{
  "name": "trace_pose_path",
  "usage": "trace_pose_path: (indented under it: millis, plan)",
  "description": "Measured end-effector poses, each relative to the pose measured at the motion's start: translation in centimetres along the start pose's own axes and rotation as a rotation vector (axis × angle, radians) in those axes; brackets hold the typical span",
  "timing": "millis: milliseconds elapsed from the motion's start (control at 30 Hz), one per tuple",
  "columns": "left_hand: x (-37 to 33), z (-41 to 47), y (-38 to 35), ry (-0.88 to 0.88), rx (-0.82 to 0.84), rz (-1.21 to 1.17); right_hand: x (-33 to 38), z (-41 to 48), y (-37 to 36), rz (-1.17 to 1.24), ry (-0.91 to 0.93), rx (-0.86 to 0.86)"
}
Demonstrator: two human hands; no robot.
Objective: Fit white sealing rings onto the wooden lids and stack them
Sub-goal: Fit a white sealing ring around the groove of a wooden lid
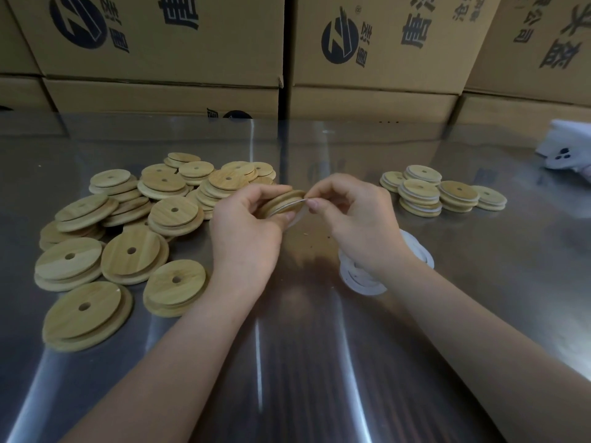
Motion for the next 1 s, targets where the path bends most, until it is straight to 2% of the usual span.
trace_pose_path:
  millis: [667,1000]
  plan:
    - [-0.68,-0.21,-0.15,-0.097,0.039,0.135,-0.13,0.08,0.19,-0.201,0.069,-0.054]
    - [-0.4,-0.51,-0.19,-0.056,0.054,0.138,0.08,0.03,-0.28,-0.091,0.096,0.065]
Point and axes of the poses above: each hand's wrist, its own z-axis towards the middle knuckle, its own y-axis out of the back of the hand, x = y × z, the point moved 4 cm from there along z, towards the middle knuckle, and after that the axes turned 11 degrees about -z, right-handed, at the moved point
